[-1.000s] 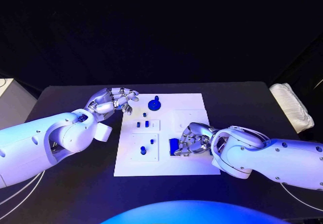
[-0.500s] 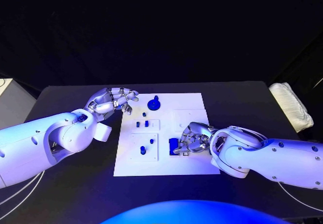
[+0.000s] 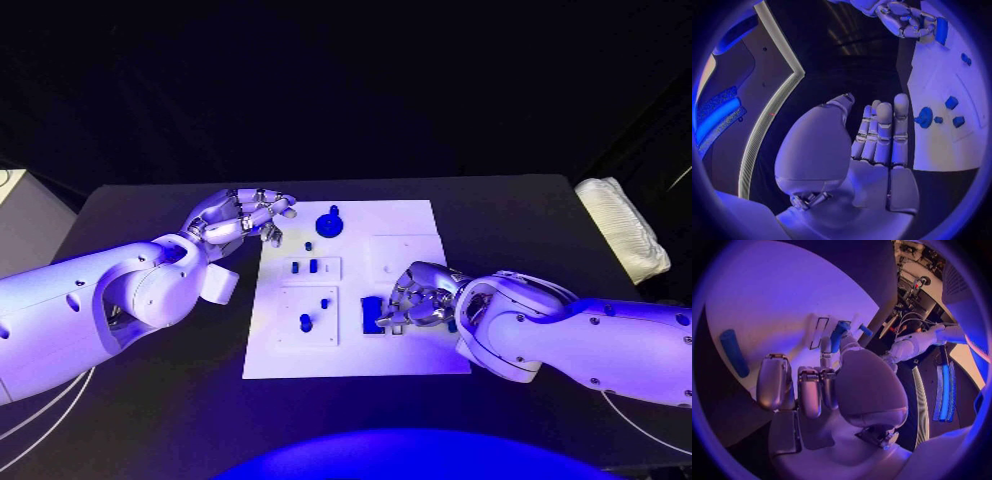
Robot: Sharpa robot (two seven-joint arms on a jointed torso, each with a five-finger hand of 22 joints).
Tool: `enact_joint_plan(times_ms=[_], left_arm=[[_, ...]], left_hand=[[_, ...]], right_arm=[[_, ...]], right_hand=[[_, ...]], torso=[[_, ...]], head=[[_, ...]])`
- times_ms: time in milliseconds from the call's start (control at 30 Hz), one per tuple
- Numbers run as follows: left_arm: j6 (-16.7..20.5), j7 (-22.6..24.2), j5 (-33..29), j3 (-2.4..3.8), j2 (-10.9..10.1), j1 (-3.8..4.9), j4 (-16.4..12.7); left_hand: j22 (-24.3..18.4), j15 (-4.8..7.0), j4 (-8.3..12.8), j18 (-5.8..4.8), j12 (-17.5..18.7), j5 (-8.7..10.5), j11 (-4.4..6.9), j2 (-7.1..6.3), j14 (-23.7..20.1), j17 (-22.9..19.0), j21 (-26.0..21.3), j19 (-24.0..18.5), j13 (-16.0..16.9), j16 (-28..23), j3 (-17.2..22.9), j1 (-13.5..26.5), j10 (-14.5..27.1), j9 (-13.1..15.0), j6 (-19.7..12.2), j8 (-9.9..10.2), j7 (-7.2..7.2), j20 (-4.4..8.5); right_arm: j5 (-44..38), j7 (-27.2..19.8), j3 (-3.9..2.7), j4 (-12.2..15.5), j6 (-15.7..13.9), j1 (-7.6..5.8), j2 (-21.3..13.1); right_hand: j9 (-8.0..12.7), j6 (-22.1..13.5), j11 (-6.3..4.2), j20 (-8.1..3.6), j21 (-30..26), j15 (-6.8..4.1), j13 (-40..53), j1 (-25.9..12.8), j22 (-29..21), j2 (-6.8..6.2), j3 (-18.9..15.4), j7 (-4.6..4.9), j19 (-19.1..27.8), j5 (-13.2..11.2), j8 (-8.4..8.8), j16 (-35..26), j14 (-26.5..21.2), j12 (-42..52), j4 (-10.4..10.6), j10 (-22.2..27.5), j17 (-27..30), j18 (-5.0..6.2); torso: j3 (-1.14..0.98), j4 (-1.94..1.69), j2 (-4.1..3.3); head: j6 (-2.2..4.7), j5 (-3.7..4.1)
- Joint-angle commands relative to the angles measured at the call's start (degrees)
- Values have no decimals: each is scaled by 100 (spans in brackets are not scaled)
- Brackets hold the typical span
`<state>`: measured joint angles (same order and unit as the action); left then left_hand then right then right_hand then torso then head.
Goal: Assemble the parts on the task board
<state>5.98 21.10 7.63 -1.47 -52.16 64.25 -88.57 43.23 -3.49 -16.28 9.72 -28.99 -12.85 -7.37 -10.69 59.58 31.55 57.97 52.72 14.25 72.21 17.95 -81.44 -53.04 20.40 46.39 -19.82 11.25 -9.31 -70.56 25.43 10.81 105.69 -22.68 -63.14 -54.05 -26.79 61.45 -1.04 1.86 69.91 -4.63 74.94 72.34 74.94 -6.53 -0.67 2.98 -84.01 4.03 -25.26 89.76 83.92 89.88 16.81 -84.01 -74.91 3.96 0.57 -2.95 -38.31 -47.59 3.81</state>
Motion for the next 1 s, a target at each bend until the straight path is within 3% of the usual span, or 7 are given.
enact_joint_plan(times_ms=[33,167,233,400,667,867,1000], left_arm=[[-101,31,-4,4,16,-1,-1],[-103,28,-4,3,28,-1,10],[-104,27,-4,3,33,-1,14],[-103,30,-3,3,42,-2,20],[-93,41,-2,3,45,-2,-12],[-86,43,-1,3,36,-2,-43],[-95,44,-3,3,34,-2,-52]], left_hand=[[-5,-16,-9,69,-37,0,-11,-16,6,4,-27,5,6,-8,-31,-55,44,-6,-51,-25,9,-1],[-5,-16,-9,69,-37,0,-11,-16,6,4,-27,5,6,-8,-31,-55,44,-6,-51,-25,9,-1],[-5,-16,-9,69,-37,0,-11,-16,6,4,-27,5,6,-8,-31,-55,44,-6,-51,-25,9,-1],[-5,-16,-9,69,-37,0,-11,-16,6,4,-27,5,6,-8,-31,-55,44,-6,-51,-25,9,-1],[-5,-16,-9,69,-37,0,-11,-16,6,4,-27,5,6,-8,-31,-55,44,-6,-51,-25,9,-1],[-5,-16,-9,69,-37,0,-11,-16,6,4,-27,5,6,-8,-31,-55,44,-6,-51,-25,9,-1],[-1,-18,-22,68,-43,3,-15,-7,-1,-6,-26,12,3,-15,-58,-64,45,-9,-51,-31,14,-2]], right_arm=[[532,-769,-1,27,-282,7,-44],[821,-1123,-7,78,-627,-2,-138],[747,-1123,-17,99,-747,-9,-196],[524,-885,-39,107,-878,-85,-450],[281,-406,-45,239,-630,-180,-1070],[19,-99,-27,424,-550,-181,-1468],[-244,102,-9,523,-479,-157,-1663]], right_hand=[[54,-223,36,-20,-33,30,1506,-107,424,9,-48,62,-64,58,127,24,608,12,-11,-599,-1509,-14],[119,-443,123,35,-112,103,1506,-225,395,39,-143,161,-46,97,287,24,608,12,-10,-599,-1509,-4],[148,-528,174,82,-213,151,1506,-456,354,200,-280,214,-21,129,377,24,608,12,-5,-599,-1509,13],[163,-550,194,108,-181,170,1506,-310,382,268,-357,234,-35,277,437,24,608,12,-48,-599,-1509,10],[185,-503,207,127,-289,183,1506,335,355,67,-358,248,-11,280,528,24,608,12,-138,-599,-1509,28],[209,-520,220,135,-540,191,1506,521,241,-14,-320,267,63,442,597,-32,570,12,-104,-599,-1351,68],[204,-407,208,140,-848,186,1405,522,93,-56,-333,247,145,454,595,-120,515,-191,-29,-496,-1131,119]], torso=[[1,12,1],[-4,6,3],[-2,7,5],[3,7,11],[1,-13,-15],[0,8,-8],[-4,-9,-11]], head=[[11,-3],[23,17],[37,21],[39,45],[89,140],[81,149],[70,175]])
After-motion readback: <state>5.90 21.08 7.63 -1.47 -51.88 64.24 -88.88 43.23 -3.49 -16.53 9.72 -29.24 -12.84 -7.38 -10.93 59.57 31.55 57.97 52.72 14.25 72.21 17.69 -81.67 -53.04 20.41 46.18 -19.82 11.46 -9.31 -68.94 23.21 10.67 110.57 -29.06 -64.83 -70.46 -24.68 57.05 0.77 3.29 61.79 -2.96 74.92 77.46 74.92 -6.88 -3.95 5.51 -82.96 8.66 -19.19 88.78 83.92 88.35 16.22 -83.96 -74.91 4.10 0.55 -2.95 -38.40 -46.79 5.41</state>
